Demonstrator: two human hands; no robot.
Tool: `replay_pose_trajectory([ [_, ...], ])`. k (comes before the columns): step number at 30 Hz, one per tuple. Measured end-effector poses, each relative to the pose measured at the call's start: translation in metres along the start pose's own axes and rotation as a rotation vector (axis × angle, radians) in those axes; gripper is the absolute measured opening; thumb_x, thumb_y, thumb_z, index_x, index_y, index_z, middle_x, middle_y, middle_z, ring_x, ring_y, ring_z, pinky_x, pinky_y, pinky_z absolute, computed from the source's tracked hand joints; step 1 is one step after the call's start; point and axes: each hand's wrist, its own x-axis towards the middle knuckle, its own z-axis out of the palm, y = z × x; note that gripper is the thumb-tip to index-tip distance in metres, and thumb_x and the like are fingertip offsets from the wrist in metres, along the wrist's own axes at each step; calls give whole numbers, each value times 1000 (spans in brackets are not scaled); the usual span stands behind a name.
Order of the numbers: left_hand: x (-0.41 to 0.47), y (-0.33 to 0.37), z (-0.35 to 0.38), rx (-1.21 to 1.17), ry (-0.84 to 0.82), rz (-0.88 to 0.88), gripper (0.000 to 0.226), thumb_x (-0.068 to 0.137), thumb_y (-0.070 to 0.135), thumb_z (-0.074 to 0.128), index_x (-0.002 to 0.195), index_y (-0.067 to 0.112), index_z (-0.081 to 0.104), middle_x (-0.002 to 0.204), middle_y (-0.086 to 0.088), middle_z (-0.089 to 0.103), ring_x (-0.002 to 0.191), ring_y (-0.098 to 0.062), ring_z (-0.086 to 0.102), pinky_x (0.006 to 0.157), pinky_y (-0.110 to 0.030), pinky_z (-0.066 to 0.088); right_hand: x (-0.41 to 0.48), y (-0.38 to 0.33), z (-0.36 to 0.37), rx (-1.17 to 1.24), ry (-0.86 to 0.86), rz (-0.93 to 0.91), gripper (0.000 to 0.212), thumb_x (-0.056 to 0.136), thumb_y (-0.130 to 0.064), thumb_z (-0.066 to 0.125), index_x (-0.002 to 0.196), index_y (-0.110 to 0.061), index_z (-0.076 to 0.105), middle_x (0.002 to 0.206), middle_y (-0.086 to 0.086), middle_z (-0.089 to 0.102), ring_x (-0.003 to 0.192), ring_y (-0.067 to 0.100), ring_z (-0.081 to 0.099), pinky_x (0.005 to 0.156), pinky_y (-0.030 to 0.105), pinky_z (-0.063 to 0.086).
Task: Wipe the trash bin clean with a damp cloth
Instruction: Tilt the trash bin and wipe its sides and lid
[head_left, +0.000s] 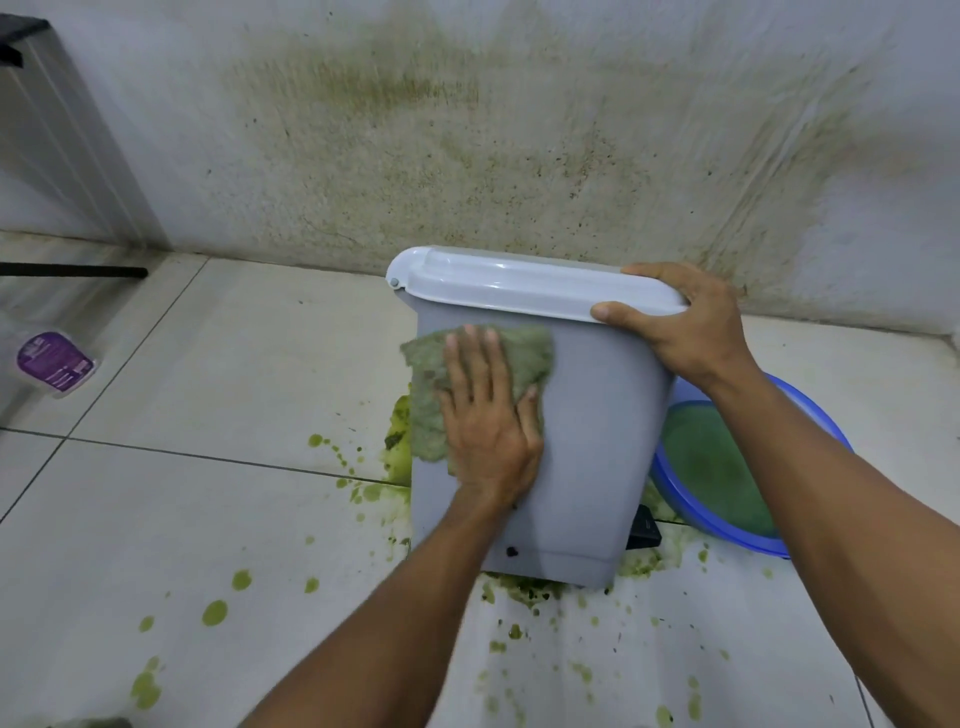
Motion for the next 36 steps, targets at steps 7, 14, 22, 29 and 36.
replay_pose_trajectory([
  [7,-72,-91,-8,237,-405,1162,68,100,29,48,161,10,24,170,-8,17,158,-25,12,126,-46,13,-1,1,-1,-10,-3,5,56,58,-65,85,106,-38,74,114,-13,68,109,7,61,102,37,49],
  [14,-9,-158,-49,294,-486,1527,69,92,11,49,159,9,32,168,-7,24,157,-21,17,129,-42,5,-6,0,-2,-11,-5,10,57,58,-67,84,106,-39,74,114,-15,67,110,7,60,102,36,49],
  [22,15,-98,-45,166,-306,928,62,104,30,49,159,10,31,167,-13,25,156,-30,20,122,-49,24,-3,-3,-1,-17,-4,11,51,61,-62,86,105,-40,73,115,-12,67,109,8,60,102,36,48],
  [29,-51,-130,-35,241,-471,1313,63,100,21,37,161,12,25,169,-9,20,157,-25,16,128,-45,5,-5,-1,-2,-1,-10,7,52,61,-61,87,107,-40,73,116,-14,67,110,7,60,102,35,49],
  [36,-52,-146,-33,-169,-308,407,62,110,35,29,164,19,1,172,-6,-4,159,-29,0,128,-39,8,-3,0,1,-4,4,12,53,58,-67,84,104,-42,73,115,-16,67,111,6,60,103,37,48],
])
